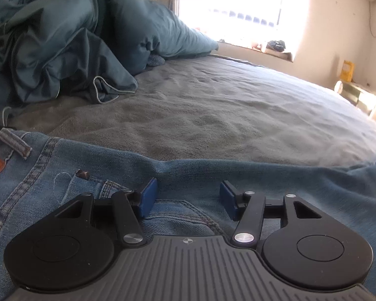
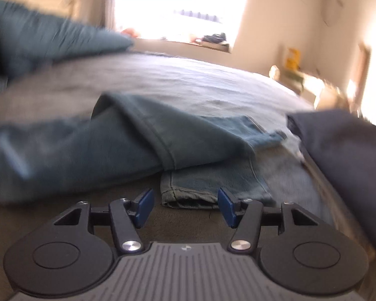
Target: Fold clothes
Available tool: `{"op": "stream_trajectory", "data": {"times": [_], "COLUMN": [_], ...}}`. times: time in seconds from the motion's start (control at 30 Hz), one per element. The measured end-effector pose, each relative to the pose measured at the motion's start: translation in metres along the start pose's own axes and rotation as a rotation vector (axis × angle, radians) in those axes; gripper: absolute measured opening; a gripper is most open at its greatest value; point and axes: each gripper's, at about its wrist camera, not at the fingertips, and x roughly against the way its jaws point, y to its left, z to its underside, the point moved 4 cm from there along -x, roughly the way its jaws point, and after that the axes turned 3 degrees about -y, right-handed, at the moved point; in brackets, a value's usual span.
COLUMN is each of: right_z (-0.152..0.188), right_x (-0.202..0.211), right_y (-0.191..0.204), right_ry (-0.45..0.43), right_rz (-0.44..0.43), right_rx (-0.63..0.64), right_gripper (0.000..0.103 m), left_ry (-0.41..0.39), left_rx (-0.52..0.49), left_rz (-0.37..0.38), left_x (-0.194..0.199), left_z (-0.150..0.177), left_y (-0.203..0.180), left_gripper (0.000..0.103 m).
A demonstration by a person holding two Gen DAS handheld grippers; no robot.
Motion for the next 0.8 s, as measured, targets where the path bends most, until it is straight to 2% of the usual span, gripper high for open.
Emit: {"op": "stream_trajectory", "data": {"times": [0.07,0.13,0.17,0.2,0.23,0.27,0.33,0.47,0.6,0.7,0.8], "right_z": [0.003,0.003,0.003,0.003,0.001,-0.003,-0.011,-0.035,-0.044,-0.035,0.005], "right_x": [-0.018,-0.028,-0.033,-0.038,-0.038,-0.031,-0.014,0.065,0.154,0.203,0.198], "right_y": [0.010,0.010,0.010,0.010,0.009,0.006,0.001,-0.032,-0.075,-0.104,-0.124], "right_ry": [0.008,0.008,0.007,0.006,0.000,-0.028,-0.090,-0.248,-0.336,-0.333,-0.173], "right_rz": [0.075,0.087,0.092,0.096,0.134,0.177,0.265,0.407,0.467,0.469,0.355], "right_rx": [0.137,0.177,0.195,0.213,0.232,0.243,0.264,0.190,0.055,-0.061,-0.230], "right_gripper": [0.059,0.054,0.047,0.044,0.025,0.018,0.017,0.016,0.016,0.016,0.016], "left_ry": [-0.006,-0.010,-0.012,-0.013,-0.013,-0.014,-0.015,-0.015,-0.018,-0.019,-0.021], "left_rx": [-0.017,-0.027,-0.027,-0.026,-0.024,-0.022,-0.020,-0.022,-0.028,-0.026,-0.026], "left_rz": [-0.004,-0.004,-0.003,-0.001,0.001,0.003,0.005,0.005,0.005,0.005,0.005], "left_x": [-0.001,-0.003,-0.003,-0.003,-0.003,-0.003,-0.004,-0.005,-0.006,-0.005,-0.005], "left_z": [0.001,0.001,0.001,0.001,0.002,0.002,0.002,0.001,0.002,0.002,0.003], "left_y": [-0.002,-0.003,-0.003,-0.002,-0.002,-0.002,-0.001,0.000,-0.001,-0.001,-0.002], "left_gripper": [0.058,0.059,0.059,0.059,0.059,0.059,0.059,0.060,0.060,0.060,0.060]}}
